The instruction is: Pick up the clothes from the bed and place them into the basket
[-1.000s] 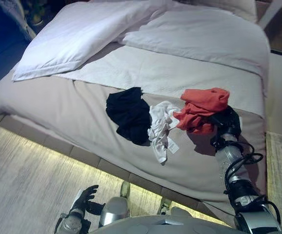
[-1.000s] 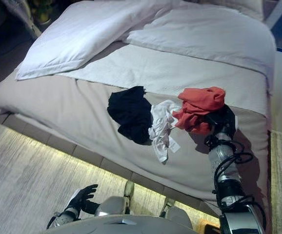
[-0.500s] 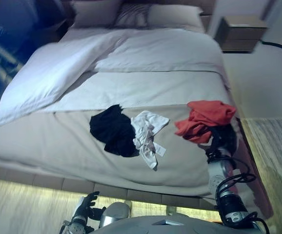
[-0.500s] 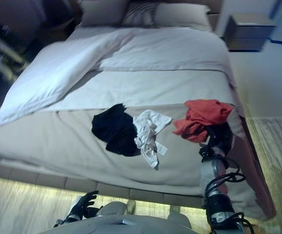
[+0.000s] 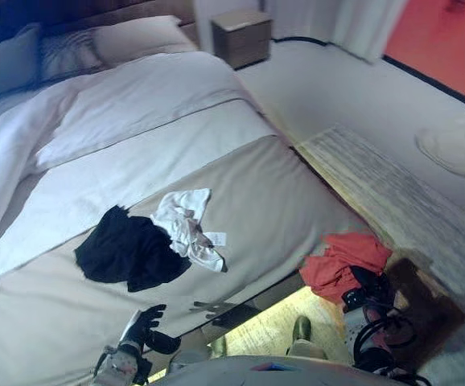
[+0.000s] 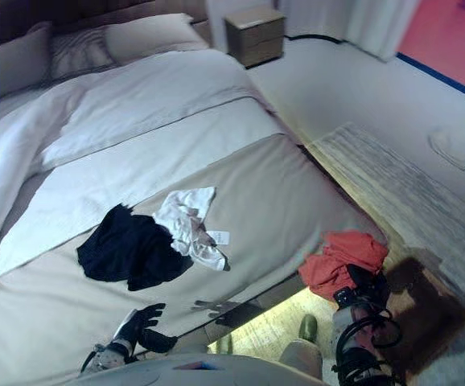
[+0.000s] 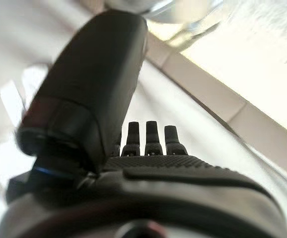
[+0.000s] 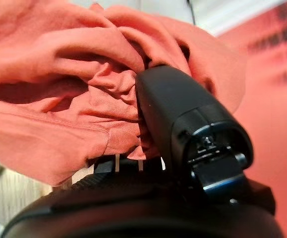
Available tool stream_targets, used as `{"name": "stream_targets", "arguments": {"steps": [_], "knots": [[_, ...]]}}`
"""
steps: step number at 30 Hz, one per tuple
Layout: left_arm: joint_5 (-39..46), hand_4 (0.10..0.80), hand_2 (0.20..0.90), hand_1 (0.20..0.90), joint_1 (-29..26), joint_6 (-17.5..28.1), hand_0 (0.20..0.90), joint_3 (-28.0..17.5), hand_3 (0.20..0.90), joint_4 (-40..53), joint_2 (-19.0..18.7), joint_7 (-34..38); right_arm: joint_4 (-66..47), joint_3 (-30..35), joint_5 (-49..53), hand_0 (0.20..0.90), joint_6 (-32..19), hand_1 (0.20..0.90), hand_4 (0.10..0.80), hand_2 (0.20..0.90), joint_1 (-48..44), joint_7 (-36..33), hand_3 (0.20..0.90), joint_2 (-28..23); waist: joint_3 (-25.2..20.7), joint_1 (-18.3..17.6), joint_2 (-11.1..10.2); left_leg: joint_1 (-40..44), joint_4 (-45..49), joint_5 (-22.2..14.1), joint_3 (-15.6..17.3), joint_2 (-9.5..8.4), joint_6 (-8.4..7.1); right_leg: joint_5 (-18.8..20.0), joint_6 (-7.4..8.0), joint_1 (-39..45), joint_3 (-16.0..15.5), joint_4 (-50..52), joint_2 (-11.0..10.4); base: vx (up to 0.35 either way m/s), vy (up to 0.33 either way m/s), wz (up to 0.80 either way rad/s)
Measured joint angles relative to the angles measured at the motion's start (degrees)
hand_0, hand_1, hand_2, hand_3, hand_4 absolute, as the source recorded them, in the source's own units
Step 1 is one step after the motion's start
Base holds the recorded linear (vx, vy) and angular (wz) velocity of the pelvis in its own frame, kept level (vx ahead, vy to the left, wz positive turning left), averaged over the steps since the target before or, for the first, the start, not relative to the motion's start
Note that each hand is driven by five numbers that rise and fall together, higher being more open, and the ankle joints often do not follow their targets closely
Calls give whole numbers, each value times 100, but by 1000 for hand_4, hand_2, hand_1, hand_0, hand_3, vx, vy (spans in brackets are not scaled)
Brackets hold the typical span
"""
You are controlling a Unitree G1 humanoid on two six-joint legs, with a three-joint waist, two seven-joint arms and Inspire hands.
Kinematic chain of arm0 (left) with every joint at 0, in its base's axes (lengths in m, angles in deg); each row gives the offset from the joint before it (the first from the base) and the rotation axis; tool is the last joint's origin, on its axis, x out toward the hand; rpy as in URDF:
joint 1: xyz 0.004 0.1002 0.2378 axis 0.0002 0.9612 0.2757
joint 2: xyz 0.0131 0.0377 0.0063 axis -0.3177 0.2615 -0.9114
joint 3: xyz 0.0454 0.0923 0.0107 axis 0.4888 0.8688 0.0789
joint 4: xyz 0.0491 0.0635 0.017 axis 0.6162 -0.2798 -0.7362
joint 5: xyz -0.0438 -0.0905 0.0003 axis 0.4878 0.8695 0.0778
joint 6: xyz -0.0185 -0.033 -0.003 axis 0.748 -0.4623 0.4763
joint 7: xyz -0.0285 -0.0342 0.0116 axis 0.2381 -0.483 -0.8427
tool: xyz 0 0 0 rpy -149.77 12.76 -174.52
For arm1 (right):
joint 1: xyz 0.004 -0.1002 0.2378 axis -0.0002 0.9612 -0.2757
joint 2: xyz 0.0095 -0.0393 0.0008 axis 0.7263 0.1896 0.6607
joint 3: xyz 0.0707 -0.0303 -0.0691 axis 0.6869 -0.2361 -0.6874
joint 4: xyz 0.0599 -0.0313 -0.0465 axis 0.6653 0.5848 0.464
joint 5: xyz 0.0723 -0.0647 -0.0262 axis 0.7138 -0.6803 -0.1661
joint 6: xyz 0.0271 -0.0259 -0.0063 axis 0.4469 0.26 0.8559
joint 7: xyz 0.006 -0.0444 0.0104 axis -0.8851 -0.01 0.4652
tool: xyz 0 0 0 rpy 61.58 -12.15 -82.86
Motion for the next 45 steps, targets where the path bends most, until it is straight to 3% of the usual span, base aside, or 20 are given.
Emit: {"name": "stream_targets", "arguments": {"steps": [1,2,3,4,6,7,8,9,11,13,15,19,27,32,45], "knots": [[2,800,900,900,-21,87,900,11,900,46,-28,0,106,17,1,300,71,300,100,300,-19,-27,200,-9,4,171,49,22,-22,48,94,181,-71,-332,79,6,-238,576,-9,-171,-135,-55],[10,800,900,900,-58,140,900,15,900,117,-87,-3,172,-7,-16,300,102,300,100,300,-21,-27,200,-6,-1,363,54,45,6,50,297,396,-79,-683,64,83,-453,1157,-98,-169,-217,-90],[81,800,900,900,-85,100,900,7,900,110,-128,4,189,-36,-96,300,138,300,100,300,-35,20,200,17,-37,415,15,47,24,59,467,511,-98,-820,193,279,-650,1352,-186,-131,-260,-90],[125,800,900,900,-17,94,900,10,900,99,-171,22,187,-78,-163,300,143,300,100,300,-49,59,200,41,-92,503,-43,57,20,52,547,576,-163,-938,274,494,-663,1180,-228,-126,-303,-100],[232,800,900,900,62,85,900,-4,900,46,-369,123,196,-246,-302,300,162,300,100,300,-178,118,200,173,-214,695,-547,56,15,106,862,480,-617,-1074,299,1264,-453,-591,-73,-146,-274,-100],[232,800,900,900,58,61,900,-17,900,-16,-294,144,216,-288,-302,300,173,300,100,300,-208,150,200,124,-230,678,-498,57,13,144,883,560,-691,-994,227,1396,-431,-894,36,-122,-178,-50],[225,800,900,900,141,52,900,-27,900,7,-187,130,218,-374,-303,300,172,300,100,300,-217,163,200,74,-265,662,-459,40,27,220,861,675,-786,-748,52,1507,-378,-1247,241,-63,-158,-42],[221,800,900,900,218,139,900,-41,900,21,-119,133,234,-428,-303,300,174,300,100,300,-187,145,200,16,-313,692,-423,-1,26,174,776,792,-868,-652,11,1608,-262,-1538,406,-61,-204,-40],[211,800,900,900,181,146,900,-41,900,24,-82,127,324,-430,-291,300,208,300,100,300,-176,137,200,-118,-318,693,-403,-66,-63,148,453,701,-954,-656,13,1550,-242,-1538,497,-29,-147,-21],[207,800,900,900,181,148,900,-64,900,85,-105,98,465,-398,-260,300,265,300,100,300,-167,107,200,-179,-316,685,-409,-81,-57,283,281,711,-1119,-656,16,1552,-296,-1557,583,-24,-79,8],[201,800,900,900,174,175,900,-72,900,106,-156,86,678,-246,-134,300,303,300,100,300,-178,138,200,-202,-284,689,-458,-88,-67,317,228,697,-1169,-658,18,1567,-321,-1567,580,-1,-56,15],[113,800,900,900,172,261,900,-113,900,104,-150,74,976,5,51,300,475,300,100,300,-179,175,200,-229,-260,730,-458,-95,-66,323,117,585,-1164,-659,21,1609,-419,-1568,502,16,-31,13],[-49,800,900,900,276,270,900,-116,900,77,-152,36,1149,192,164,300,697,300,100,300,-244,178,200,-379,-192,862,-133,-92,-64,355,-28,450,-1120,-678,47,1704,-554,-1567,395,20,-4,11],[-189,800,900,900,345,281,900,-110,900,74,-151,-10,1148,277,159,300,757,300,100,300,-424,176,200,-787,-145,891,15,-99,-52,365,-87,414,-1108,-692,68,1756,-639,-1568,351,12,2,8],[-251,800,900,900,456,402,900,-109,900,2,-151,-25,1271,483,137,300,980,300,100,300,-862,163,200,-1289,-52,932,99,-113,-47,370,-89,390,-1115,-705,88,1745,-652,-1568,315,38,7,0]]}}
